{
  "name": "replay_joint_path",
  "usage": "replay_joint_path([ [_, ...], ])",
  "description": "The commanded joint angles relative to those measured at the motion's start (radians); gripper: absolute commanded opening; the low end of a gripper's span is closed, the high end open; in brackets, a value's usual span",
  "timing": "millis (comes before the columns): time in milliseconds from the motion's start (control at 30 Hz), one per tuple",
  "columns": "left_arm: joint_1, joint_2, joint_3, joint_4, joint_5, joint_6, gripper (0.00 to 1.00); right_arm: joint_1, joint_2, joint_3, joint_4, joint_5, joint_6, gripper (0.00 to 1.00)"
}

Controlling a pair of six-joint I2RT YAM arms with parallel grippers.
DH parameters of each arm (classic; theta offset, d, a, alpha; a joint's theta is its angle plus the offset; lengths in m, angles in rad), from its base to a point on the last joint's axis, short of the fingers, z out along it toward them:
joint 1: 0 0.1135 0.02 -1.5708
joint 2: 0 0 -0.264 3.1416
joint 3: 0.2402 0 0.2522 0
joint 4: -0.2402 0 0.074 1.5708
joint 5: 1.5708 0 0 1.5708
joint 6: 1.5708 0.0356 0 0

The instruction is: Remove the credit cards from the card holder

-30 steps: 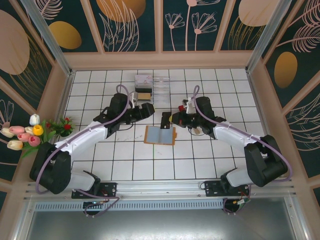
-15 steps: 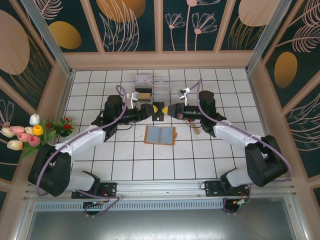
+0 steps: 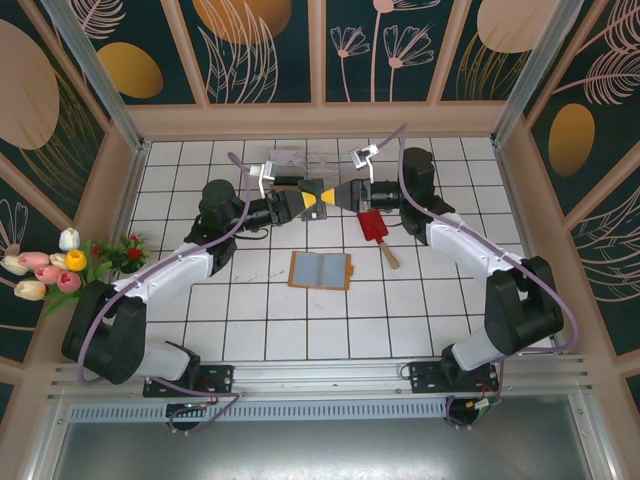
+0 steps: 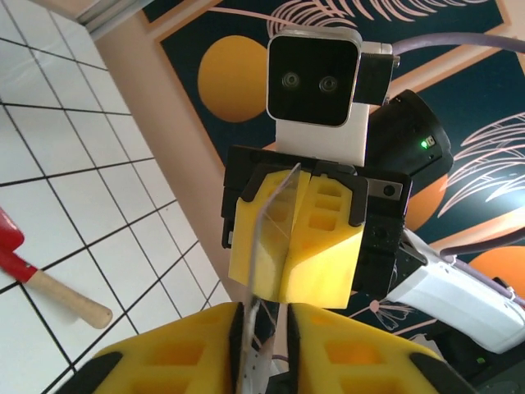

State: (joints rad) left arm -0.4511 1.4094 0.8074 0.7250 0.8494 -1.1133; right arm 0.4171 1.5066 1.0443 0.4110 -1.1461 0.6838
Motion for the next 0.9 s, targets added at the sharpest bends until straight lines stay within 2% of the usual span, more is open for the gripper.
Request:
replay_joint_path([
  [0,0.013,0.03,0.024,0.114,0.048,-0.041,0.2,-0.025,0.008,0.037,-0.043,-0.053,-0.07,0.0],
  [200,0.051,0.036,0.04,0.133,0.077,-0.044,0.18,-0.049,0.028,0.048,-0.072,-0.1,-0.097,0.0],
  [300,0.051,0.037,0.071,0.035,0.085,0.029,0.12,-0.046,0.033,0.057,-0.071,-0.108,-0.101,0.0],
  [367,0.049,0.037,0.083,-0.017,0.081,0.073,0.12,-0.041,0.038,0.064,-0.069,-0.117,-0.105,0.0],
  [500,0.049,0.06,0.085,0.018,0.102,0.059,0.09,-0.02,0.051,0.091,-0.103,-0.124,-0.139,0.0],
  [567,0.049,0.07,0.089,0.036,0.109,0.047,0.0,-0.012,0.056,0.105,-0.117,-0.115,-0.148,0.0],
  [633,0.049,0.072,0.087,0.061,0.105,0.027,0.0,-0.007,0.049,0.1,-0.103,-0.088,-0.141,0.02],
  [767,0.049,0.055,0.075,0.073,0.044,0.002,0.0,-0.003,0.002,0.024,0.039,0.04,-0.012,0.41],
  [800,0.049,0.048,0.063,0.082,0.012,-0.017,0.0,0.003,-0.017,-0.007,0.103,0.08,0.038,0.49],
  [867,0.049,0.037,0.037,0.129,-0.049,-0.067,0.0,0.02,-0.045,-0.062,0.203,0.167,0.125,0.57],
])
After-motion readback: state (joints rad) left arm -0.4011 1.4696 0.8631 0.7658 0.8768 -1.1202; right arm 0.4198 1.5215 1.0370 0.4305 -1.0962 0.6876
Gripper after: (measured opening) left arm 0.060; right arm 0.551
